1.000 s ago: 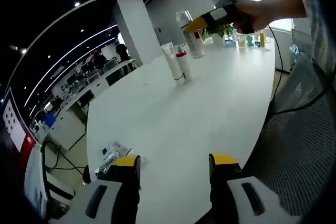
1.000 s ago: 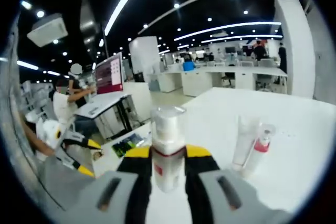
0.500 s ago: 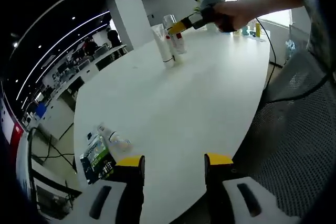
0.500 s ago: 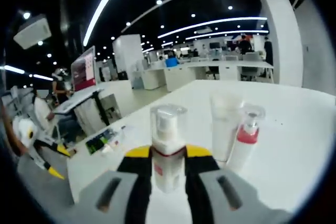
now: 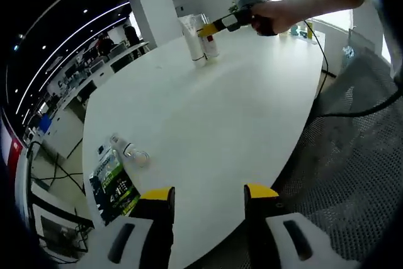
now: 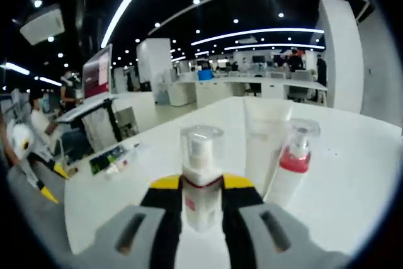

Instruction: Arrange the skincare products in the storage area until every visible bottle or jar stands upright without overlapping.

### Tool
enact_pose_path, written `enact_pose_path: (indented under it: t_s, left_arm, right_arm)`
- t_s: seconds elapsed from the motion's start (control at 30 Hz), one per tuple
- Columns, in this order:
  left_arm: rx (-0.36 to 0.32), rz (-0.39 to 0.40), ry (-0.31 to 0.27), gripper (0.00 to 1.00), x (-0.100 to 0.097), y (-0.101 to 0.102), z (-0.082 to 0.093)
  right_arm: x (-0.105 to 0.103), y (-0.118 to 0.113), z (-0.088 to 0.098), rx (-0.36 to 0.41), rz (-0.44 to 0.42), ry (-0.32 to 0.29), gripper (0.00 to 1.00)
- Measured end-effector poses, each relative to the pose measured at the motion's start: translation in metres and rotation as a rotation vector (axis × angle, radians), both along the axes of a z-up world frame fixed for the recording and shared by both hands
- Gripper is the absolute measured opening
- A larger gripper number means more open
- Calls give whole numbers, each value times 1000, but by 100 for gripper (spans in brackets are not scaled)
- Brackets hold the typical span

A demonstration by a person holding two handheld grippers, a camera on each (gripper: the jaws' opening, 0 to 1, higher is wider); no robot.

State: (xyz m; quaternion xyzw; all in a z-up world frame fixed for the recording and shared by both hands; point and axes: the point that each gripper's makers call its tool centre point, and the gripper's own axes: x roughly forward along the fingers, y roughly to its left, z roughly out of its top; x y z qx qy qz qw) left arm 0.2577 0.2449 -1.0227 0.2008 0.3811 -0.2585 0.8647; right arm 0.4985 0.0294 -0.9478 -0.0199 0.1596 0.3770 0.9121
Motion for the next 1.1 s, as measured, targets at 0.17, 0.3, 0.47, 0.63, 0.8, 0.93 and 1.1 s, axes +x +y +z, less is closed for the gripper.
enact_pose_path:
  t_s: [0.17, 0.3, 0.47, 0.63, 0.8, 0.93, 1.1]
  left_arm:
    - [-20, 13, -8, 47, 1, 0, 2]
    - [-25, 35, 27, 47, -1, 3, -1]
    - [-10, 52, 42, 46, -2, 7, -3]
    - [-11, 96, 16, 46, 5, 13, 1]
    - [5, 96, 36, 45, 2, 15, -3]
    - [18, 101, 48, 45, 1, 18, -5]
    - [19, 99, 51, 44, -1, 18, -6]
  right_arm:
    - [4, -2, -7, -7, 24, -41, 21]
    - [9, -4, -11, 5, 34, -62, 21]
    - [16, -2, -22, -18, 39, -101, 21]
    - [19, -2, -33, -6, 56, -120, 21]
    - [27, -6, -36, -15, 42, -128, 21]
    - [37, -13, -37, -17, 20, -138, 21]
    - [41, -11, -45, -49, 45, -143, 21]
